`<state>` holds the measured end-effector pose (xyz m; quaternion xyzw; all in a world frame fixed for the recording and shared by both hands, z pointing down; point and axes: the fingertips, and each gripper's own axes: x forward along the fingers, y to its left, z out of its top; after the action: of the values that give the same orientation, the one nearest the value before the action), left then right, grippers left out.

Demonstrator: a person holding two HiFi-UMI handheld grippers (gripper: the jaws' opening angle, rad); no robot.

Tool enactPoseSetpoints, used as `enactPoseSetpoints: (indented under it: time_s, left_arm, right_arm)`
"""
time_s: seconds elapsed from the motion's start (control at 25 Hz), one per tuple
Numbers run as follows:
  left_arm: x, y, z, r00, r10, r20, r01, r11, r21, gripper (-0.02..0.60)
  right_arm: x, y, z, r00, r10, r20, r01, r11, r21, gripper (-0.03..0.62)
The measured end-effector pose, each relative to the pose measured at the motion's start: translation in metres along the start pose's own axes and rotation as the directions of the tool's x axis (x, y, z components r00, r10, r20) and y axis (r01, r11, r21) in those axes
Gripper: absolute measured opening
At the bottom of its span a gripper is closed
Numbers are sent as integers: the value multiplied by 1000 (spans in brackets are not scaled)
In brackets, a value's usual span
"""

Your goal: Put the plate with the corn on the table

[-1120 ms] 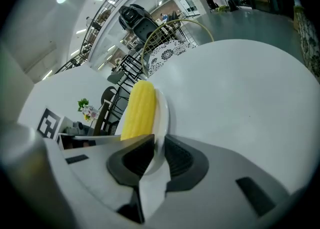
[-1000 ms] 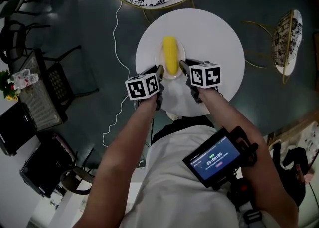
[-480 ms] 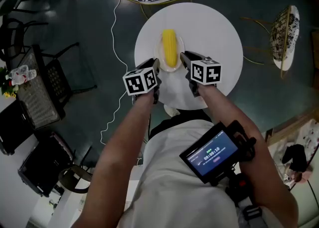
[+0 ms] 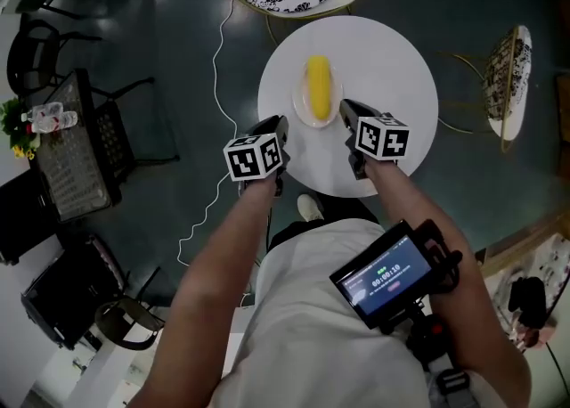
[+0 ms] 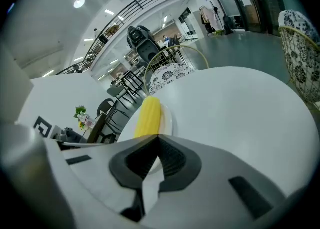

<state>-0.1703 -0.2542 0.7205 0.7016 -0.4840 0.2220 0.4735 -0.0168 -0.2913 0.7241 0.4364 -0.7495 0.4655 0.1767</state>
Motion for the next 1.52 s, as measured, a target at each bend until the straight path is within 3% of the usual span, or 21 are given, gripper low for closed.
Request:
enactPoseSetpoints:
  time_s: [0.24, 0.32, 0.76, 1.0, 1.24, 1.52]
  left_arm:
    - [-29, -2, -9, 1000, -3, 18, 2, 999, 37, 57]
    - [-41, -5, -13, 1000, -7, 28, 6, 999, 50, 8]
    - [-100, -39, -22, 988, -92, 120, 74, 986, 147, 8]
    - [-137, -30, -34, 981, -86, 174, 60, 987, 149, 8]
    - [-182, -43, -58, 964, -120, 239, 90, 987, 133, 8]
    - [-207, -50, -60, 936, -174, 307, 128, 978, 165, 8]
  right_arm:
    - [-21, 18, -8, 1000, 19, 22, -19, 1000, -20, 6]
    - [-31, 23, -14, 999, 28, 25, -28, 999, -22, 6]
    - [-95, 64, -19, 992, 107, 70, -101, 992, -79, 6]
    - [-121, 88, -22, 983, 156, 95, -145, 983, -110, 6]
    - [-161, 121, -41, 973, 199, 116, -181, 972, -149, 6]
    - [-165, 145, -48, 958, 255, 130, -230, 956, -182, 6]
